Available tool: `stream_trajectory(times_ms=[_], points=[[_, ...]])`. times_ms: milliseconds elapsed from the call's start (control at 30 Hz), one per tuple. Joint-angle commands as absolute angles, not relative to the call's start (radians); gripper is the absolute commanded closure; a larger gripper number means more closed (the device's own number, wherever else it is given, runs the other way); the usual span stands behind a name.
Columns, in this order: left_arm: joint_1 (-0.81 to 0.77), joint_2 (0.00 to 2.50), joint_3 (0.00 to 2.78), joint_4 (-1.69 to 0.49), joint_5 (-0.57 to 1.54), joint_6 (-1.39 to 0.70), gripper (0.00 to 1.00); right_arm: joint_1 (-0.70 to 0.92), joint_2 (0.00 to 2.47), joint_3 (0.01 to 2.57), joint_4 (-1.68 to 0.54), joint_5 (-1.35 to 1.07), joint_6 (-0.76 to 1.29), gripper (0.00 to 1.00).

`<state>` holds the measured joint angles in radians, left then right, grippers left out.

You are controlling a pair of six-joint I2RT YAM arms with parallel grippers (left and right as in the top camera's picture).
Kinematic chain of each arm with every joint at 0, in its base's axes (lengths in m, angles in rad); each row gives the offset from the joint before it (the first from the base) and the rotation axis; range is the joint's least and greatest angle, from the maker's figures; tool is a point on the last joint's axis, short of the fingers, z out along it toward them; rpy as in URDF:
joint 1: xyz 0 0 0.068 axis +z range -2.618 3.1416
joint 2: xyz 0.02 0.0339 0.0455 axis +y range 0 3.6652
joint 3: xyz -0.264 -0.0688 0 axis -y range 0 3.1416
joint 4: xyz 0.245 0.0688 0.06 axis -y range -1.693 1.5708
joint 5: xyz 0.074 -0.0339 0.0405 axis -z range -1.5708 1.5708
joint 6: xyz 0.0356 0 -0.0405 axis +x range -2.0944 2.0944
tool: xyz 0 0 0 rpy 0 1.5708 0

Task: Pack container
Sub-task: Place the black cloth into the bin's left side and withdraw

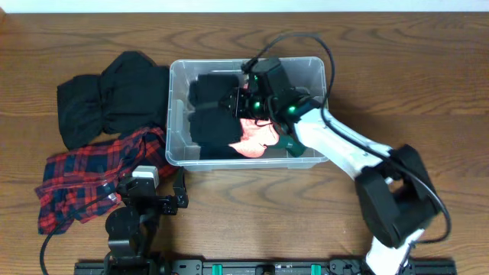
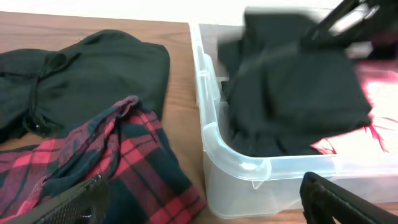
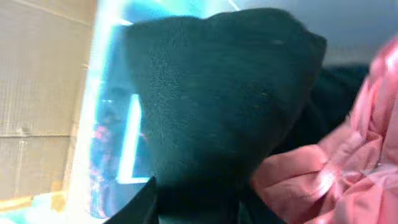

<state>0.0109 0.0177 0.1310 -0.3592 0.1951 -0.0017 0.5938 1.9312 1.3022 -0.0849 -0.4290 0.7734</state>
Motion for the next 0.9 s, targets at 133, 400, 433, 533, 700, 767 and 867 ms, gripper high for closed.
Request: stream_trajectory(times_ms=[133,400,433,533,700,767,867], points=[[0.008,0.017,0.110,-0.364,0.190,0.007,0.02,0.595,1.997,1.307,-0.091,-0.437,0.767,0.36],[0.008,0.017,0.110,-0.364,0.190,0.007,0.02,0.450,1.818,1.308,-0.267,-0.419,0.593,0.33],[0.008,0.017,0.110,-0.364,0.190,0.007,0.02,0.424,1.773,1.308,-0.285,-0.428,0.564,0.33],[0.008,0.017,0.110,-0.364,0.190,0.007,0.02,0.339,1.624,1.308,-0.326,-0.482,0.476,0.29],[0.008,0.017,0.110,-0.364,0.190,0.007,0.02,0.149,1.394,1.308,-0.446,-0.432,0.471,0.18],[0.008,0.017,0.110,-0.363,0.189,0.007,0.02,0.063,1.335,1.308,-0.524,-0.369,0.484,0.01],[0.008,0.017,0.110,-0.358,0.190,0.007,0.02,-0.055,1.283,1.308,-0.654,-0.228,0.514,0.01]])
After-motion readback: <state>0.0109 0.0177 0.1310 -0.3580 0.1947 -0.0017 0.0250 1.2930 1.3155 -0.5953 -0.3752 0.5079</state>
